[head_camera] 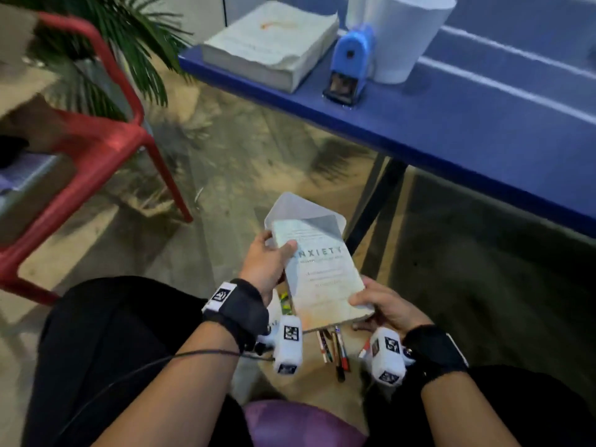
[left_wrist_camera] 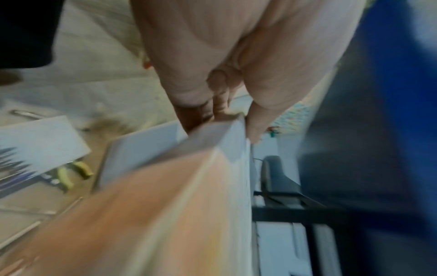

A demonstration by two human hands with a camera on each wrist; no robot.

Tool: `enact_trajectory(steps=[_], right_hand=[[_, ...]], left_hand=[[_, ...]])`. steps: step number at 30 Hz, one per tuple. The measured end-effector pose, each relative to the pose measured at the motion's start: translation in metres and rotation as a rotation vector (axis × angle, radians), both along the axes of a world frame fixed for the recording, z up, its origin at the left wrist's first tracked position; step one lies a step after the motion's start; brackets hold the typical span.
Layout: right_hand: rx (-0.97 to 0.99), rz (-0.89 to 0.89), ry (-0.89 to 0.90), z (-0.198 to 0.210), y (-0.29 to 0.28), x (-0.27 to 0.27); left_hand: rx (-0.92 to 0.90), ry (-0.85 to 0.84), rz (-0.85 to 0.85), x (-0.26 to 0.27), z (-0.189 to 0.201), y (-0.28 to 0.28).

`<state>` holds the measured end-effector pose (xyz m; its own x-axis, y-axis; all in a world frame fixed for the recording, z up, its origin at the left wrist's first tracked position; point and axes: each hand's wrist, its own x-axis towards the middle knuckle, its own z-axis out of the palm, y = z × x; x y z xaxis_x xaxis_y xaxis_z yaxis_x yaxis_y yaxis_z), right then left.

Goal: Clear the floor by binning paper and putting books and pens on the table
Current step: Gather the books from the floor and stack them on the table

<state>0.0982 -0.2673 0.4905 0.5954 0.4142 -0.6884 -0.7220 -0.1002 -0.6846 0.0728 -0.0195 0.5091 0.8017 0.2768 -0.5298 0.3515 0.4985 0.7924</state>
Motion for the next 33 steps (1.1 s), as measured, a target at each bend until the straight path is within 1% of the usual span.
enact_trajectory(steps=[2,3,6,9,11,13,15,17,19,23,26,28,30,33], right_hand=[[0.079,0.023,-0.070,0.030,0.016,-0.014],[0.099,0.035,-0.103,0.045,0.024,-0.019],[0.095,0.062,-0.214,0.083,0.044,-0.028],[0.091,0.153,-0.328,0.128,0.058,-0.035],[0.126,0.247,-0.382,0.159,0.065,-0.040],[0.197,0.325,-0.417,0.188,0.074,-0.047],[0.275,0.311,-0.497,0.213,0.086,-0.051],[0.306,0.239,-0.635,0.238,0.102,-0.051],[0.277,0.137,-0.757,0.259,0.124,-0.043],[0.178,-0.042,-0.885,0.284,0.176,-0.004],[0.006,-0.092,-0.980,0.293,0.205,0.034],[-0.090,-0.099,-0.993,0.297,0.217,0.056],[-0.157,-0.113,-0.963,0.298,0.226,0.073],[-0.313,-0.118,-0.981,0.292,0.233,0.090]], left_hand=[[0.048,-0.073,-0.088,-0.023,0.027,-0.003],[0.101,-0.104,-0.133,-0.036,0.042,-0.004],[0.265,-0.171,-0.214,-0.075,0.083,-0.006],[0.268,-0.238,-0.294,-0.117,0.127,-0.006],[0.296,-0.323,-0.304,-0.139,0.154,0.003],[0.363,-0.412,-0.286,-0.152,0.182,0.017],[0.460,-0.473,-0.247,-0.153,0.209,0.032],[0.541,-0.524,-0.198,-0.142,0.233,0.050],[0.620,-0.559,-0.157,-0.120,0.255,0.072],[0.775,-0.541,-0.112,-0.042,0.283,0.118],[0.845,-0.480,-0.100,0.025,0.289,0.141],[0.882,-0.408,-0.093,0.062,0.287,0.153],[0.953,-0.321,-0.105,0.090,0.283,0.162],[1.059,-0.238,-0.097,0.107,0.278,0.159]])
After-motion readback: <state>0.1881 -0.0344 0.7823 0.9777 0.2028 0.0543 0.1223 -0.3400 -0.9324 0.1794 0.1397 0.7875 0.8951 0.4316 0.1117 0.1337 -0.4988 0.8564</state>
